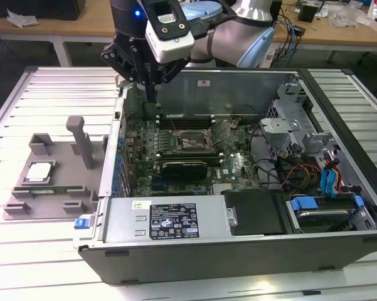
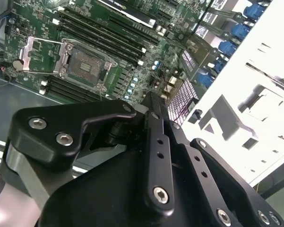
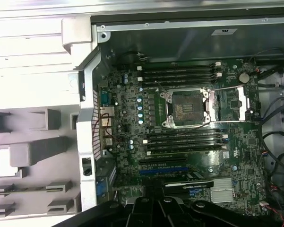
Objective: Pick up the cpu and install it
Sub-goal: 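Reach for the cpu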
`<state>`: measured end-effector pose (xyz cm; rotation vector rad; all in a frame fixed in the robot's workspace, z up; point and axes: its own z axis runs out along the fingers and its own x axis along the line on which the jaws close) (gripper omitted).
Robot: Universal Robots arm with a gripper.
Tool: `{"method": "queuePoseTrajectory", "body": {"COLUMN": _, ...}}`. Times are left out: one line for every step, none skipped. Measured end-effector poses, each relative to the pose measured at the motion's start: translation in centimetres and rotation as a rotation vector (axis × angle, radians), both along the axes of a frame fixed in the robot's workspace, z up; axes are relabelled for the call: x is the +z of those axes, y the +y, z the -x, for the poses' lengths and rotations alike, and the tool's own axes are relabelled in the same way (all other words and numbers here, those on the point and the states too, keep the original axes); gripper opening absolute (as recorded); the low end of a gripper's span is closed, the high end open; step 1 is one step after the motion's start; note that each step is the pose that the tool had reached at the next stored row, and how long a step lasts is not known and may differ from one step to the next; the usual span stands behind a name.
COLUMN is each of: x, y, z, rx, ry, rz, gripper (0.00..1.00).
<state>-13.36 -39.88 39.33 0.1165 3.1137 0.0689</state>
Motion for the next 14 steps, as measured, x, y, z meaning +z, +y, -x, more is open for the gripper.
{"method": "queuePoseTrajectory", "body": {"x": 0.00, "y": 0.00, "z": 0.19, "rx": 0.000, "ry": 0.0000, "rz": 0.0000, "gripper": 0.11}}
{"method": "queuePoseTrajectory", "body": {"x": 0.00, "y": 0.00, "z": 0.38, "rx": 0.000, "ry": 0.0000, "rz": 0.0000, "gripper": 0.11}}
{"method": "queuePoseTrajectory", "body": {"x": 0.00, "y": 0.00, "z": 0.53, "rx": 0.000, "ry": 0.0000, "rz": 0.0000, "gripper": 0.11}}
{"method": "queuePoseTrajectory", "body": {"x": 0.00, "y": 0.00, "z": 0.61, "rx": 0.000, "ry": 0.0000, "rz": 0.0000, "gripper": 0.11}}
{"method": "queuePoseTrajectory", "body": {"x": 0.00, "y": 0.00, "z": 0.71, "rx": 0.000, "ry": 0.0001, "rz": 0.0001, "gripper": 0.11}}
{"method": "queuePoseTrajectory", "body": {"x": 0.00, "y": 0.00, "z": 0.82, "rx": 0.000, "ry": 0.0000, "rz": 0.0000, "gripper": 0.11}}
{"method": "queuePoseTrajectory", "body": {"x": 0.00, "y": 0.00, "z": 0.91, "rx": 0.000, "ry": 0.0001, "rz": 0.0000, "gripper": 0.11}}
{"method": "queuePoseTrajectory", "body": {"x": 0.00, "y": 0.00, "z": 1.04, "rx": 0.000, "ry": 0.0000, "rz": 0.0000, "gripper": 0.11}}
{"method": "queuePoseTrajectory", "body": {"x": 0.00, "y": 0.00, "z": 1.43, "rx": 0.000, "ry": 0.0001, "rz": 0.0001, "gripper": 0.11}}
{"method": "queuePoseTrajectory", "body": {"x": 0.00, "y": 0.00, "z": 1.88, "rx": 0.000, "ry": 0.0000, "rz": 0.0000, "gripper": 0.11}}
{"method": "queuePoseTrajectory", "body": {"x": 0.00, "y": 0.00, "z": 2.20, "rx": 0.000, "ry": 0.0000, "rz": 0.0001, "gripper": 0.11}}
{"method": "queuePoseTrajectory", "body": {"x": 0.00, "y": 0.00, "z": 2.37, "rx": 0.000, "ry": 0.0000, "rz": 0.0000, "gripper": 0.11}}
{"method": "queuePoseTrajectory", "body": {"x": 0.00, "y": 0.00, "z": 2.53, "rx": 0.000, "ry": 0.0000, "rz": 0.0000, "gripper": 0.11}}
{"method": "queuePoseTrajectory", "body": {"x": 0.00, "y": 0.00, "z": 2.76, "rx": 0.000, "ry": 0.0000, "rz": 0.0001, "gripper": 0.11}}
